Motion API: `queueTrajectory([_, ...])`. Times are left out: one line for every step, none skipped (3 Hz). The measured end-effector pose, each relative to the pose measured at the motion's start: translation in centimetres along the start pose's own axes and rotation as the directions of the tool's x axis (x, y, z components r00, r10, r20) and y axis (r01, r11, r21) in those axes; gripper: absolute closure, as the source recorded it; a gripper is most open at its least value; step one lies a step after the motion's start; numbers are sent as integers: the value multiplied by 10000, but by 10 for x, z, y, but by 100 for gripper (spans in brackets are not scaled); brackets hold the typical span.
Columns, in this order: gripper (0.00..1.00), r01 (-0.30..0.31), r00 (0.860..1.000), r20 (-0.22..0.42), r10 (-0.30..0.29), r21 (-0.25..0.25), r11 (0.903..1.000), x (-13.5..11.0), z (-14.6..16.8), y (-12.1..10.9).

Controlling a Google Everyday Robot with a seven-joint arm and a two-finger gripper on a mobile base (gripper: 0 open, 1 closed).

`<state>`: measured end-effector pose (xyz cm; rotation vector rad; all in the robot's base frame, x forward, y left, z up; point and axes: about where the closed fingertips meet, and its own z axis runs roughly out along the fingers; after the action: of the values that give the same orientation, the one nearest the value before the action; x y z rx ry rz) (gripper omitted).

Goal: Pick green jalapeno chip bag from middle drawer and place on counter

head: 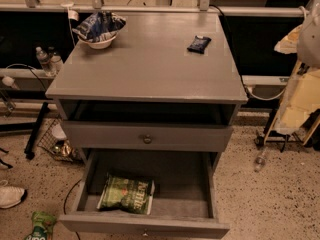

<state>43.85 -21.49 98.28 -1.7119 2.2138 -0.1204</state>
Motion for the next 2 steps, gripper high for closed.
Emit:
queueTrajectory([0,0,10000,0,0,0,10000,0,0,0])
queueTrajectory([0,411,9990,224,-396,-746,9964,-11,30,25])
